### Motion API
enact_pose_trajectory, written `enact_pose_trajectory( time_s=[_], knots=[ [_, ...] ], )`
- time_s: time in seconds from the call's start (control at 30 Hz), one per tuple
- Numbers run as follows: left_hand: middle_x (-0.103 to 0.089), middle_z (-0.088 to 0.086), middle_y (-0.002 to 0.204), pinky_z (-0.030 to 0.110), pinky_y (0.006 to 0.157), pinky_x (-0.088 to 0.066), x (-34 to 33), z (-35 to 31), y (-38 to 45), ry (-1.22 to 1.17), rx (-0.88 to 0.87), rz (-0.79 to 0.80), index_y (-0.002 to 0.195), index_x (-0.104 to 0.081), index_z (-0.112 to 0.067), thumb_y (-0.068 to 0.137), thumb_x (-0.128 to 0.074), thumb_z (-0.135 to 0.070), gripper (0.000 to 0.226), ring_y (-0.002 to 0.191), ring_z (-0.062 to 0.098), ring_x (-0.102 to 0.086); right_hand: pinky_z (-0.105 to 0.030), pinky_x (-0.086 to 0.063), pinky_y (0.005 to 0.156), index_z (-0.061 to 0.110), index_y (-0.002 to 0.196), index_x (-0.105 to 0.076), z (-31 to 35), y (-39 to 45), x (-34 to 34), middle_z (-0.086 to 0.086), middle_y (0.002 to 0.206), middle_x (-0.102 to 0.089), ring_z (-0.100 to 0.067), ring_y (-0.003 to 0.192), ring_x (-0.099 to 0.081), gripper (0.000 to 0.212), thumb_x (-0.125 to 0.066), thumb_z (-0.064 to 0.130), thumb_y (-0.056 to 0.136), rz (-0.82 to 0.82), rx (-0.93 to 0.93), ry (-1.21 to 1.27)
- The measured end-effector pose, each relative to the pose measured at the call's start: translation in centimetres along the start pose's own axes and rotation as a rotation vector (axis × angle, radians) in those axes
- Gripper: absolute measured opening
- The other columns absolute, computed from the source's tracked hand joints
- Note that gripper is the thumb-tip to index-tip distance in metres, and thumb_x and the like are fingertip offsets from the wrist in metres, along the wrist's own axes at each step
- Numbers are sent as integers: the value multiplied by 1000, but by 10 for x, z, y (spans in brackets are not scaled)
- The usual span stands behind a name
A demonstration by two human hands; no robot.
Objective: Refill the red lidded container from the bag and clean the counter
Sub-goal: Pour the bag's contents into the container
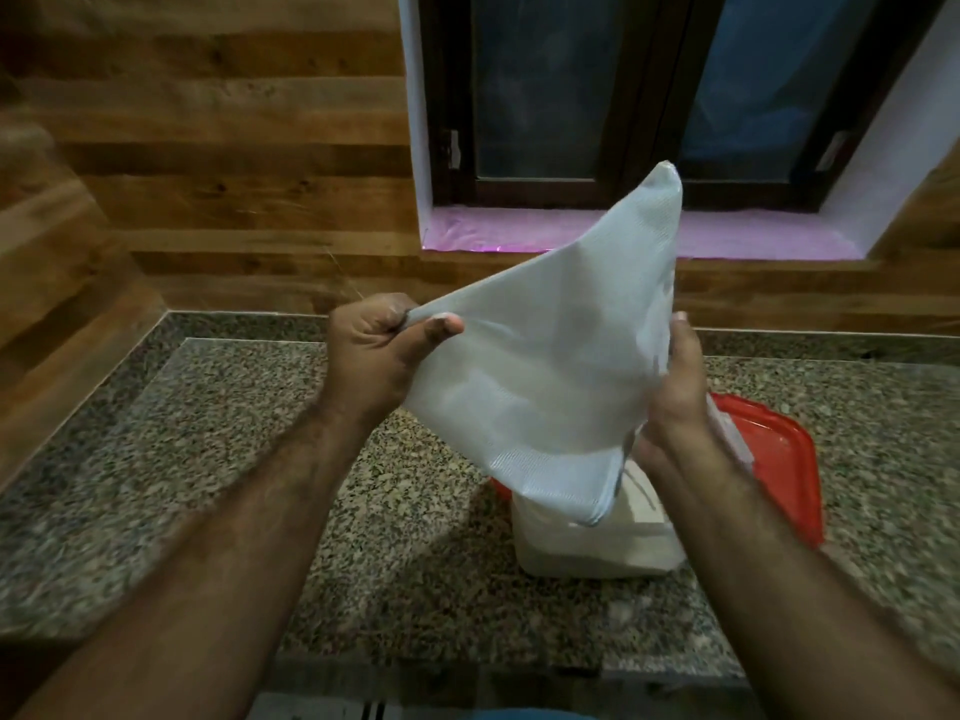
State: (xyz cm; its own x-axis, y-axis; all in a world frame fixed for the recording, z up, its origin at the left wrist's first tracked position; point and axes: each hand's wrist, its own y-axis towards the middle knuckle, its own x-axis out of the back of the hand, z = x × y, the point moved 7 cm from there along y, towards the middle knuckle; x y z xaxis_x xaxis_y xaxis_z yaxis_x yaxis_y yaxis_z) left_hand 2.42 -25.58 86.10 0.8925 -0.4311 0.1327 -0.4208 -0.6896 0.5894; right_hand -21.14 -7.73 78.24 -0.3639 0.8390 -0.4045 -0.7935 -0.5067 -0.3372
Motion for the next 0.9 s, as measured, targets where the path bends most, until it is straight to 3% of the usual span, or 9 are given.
enact_pose_trajectory(
  time_s=[0.1, 0.2, 0.27, 0.33, 0.47, 0.67, 0.73, 0.83, 0.9],
  knots=[
    [-45, 4, 61, 32, 46, -35, 16, 16, -7, -134, 83, -69, 59, -44, 3, 80, -85, -58, 77, 55, 14, -42, -52, -54, 106, 23, 142, -66, -19, -15, -9, -13, 131, -75, -39, 124, -68, 74, -49, 76, 94, 145, -134, 130],
    [-53, -13, 58, 22, 49, -41, 36, 33, -16, -237, 196, -157, 61, -57, -16, 75, -83, -63, 56, 53, 7, -48, -57, -58, 98, 18, 134, -67, -23, -30, -14, -17, 124, -77, -43, 110, -75, 64, -59, 69, 95, 225, -167, 129],
    [-58, -9, 60, 24, 53, -45, 53, 48, -25, -268, 264, -233, 63, -64, -22, 72, -82, -66, 49, 57, 11, -53, -62, -53, 103, 14, 133, -67, -21, -40, -24, -18, 127, -76, -45, 114, -73, 53, -61, 56, 101, 300, -170, 121],
    [-61, 1, 71, 34, 63, -51, 76, 75, -37, -315, 340, -323, 74, -65, -15, 69, -85, -71, 59, 72, 18, -57, -64, -51, 106, 12, 136, -67, -23, -49, -38, -18, 131, -74, -44, 119, -71, 47, -65, 43, 101, 369, -174, 93],
    [-66, 11, 97, 51, 85, -54, 116, 126, -76, -304, 489, -430, 91, -73, -22, 75, -80, -76, 57, 95, 26, -61, -50, -58, 96, 10, 127, -72, -46, -57, -83, -12, 120, -77, -32, 107, -76, 33, -70, 17, 94, 471, -191, -141],
    [-79, 7, 99, 66, 88, -61, 185, 204, -165, -23, 794, -561, 89, -75, -20, 70, -65, -95, 78, 99, 33, -77, -49, -62, 95, 10, 127, -70, -107, -40, -140, -7, 115, -81, -29, 107, -77, 31, -74, 10, 96, 395, -116, -494],
    [-81, 7, 102, 65, 90, -62, 197, 229, -198, -42, 888, -557, 92, -78, -21, 72, -71, -89, 72, 100, 34, -78, -44, -65, 85, 6, 125, -71, -136, -32, -147, -7, 111, -80, -27, 98, -78, 31, -76, 12, 95, 338, -120, -636],
    [-81, 2, 94, 57, 89, -64, 207, 238, -237, 14, 1009, -512, 89, -77, -15, 76, -75, -83, 69, 93, 31, -77, -27, -58, 54, 3, 115, -71, -187, -19, -149, -10, 97, -77, -23, 79, -75, 21, -75, 10, 95, 279, -170, -760],
    [-78, -1, 88, 50, 82, -63, 213, 239, -255, 97, 1038, -489, 84, -74, -15, 87, -78, -65, 51, 89, 29, -76, -26, -54, 50, 0, 109, -72, -219, -9, -143, -15, 95, -77, -25, 74, -74, 20, -76, 12, 94, 230, -209, -830]
  ],
)
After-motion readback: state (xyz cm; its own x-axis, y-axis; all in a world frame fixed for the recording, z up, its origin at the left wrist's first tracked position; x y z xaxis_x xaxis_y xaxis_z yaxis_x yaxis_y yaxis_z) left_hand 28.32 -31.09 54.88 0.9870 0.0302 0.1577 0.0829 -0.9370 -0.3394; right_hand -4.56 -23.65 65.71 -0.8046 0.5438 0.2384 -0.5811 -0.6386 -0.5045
